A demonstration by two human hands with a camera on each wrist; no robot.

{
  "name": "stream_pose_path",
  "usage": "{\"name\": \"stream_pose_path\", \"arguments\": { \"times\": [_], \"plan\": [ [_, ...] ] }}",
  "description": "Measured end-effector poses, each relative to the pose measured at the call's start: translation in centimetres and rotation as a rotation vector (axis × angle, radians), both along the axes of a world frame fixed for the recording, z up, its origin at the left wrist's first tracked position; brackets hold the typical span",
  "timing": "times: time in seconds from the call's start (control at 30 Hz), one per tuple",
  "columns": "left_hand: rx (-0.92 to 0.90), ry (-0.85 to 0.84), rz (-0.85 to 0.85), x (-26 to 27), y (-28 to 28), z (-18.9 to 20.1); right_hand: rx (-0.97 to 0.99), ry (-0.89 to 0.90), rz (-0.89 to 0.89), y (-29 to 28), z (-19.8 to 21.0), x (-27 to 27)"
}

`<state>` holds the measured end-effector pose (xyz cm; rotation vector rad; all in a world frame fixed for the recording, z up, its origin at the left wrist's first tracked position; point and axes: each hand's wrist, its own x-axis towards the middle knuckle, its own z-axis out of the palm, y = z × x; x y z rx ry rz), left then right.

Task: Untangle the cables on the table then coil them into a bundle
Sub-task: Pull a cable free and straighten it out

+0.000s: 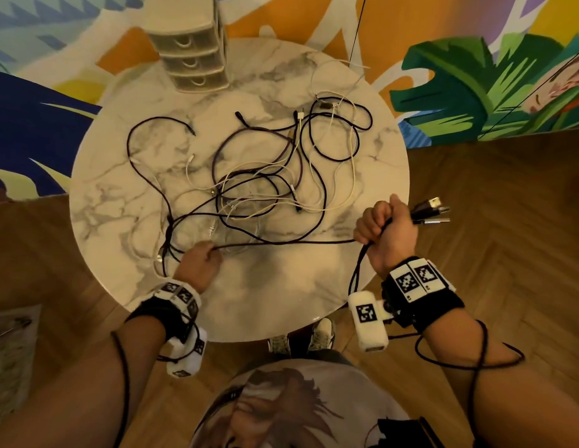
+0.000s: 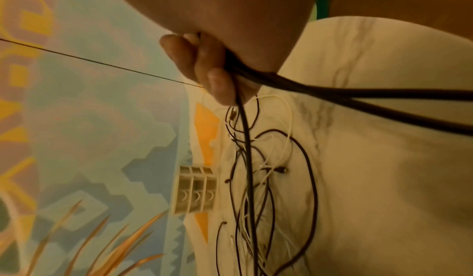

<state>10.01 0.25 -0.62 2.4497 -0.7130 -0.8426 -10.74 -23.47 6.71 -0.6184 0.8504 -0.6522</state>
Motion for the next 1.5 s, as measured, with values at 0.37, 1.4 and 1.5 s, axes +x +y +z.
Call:
{"name": "stream_pose_path", "arguments": {
  "times": [0.37,1.4,1.5],
  "plan": [
    [0.263,-0.456,-0.315,-4.2,-5.9,8.1,-0.495,0.403,0.755,4.7,3.0,1.9],
    [0.354,-0.695,-0.399,-4.1,-3.5,7.9,-0.262,0.283,0.194,1.2,1.4,1.2],
    [0.217,-0.538,-0.428,-6.2,-4.5,7.0,-0.216,0.216,0.239,1.7,2.3,2.0]
  ]
}}
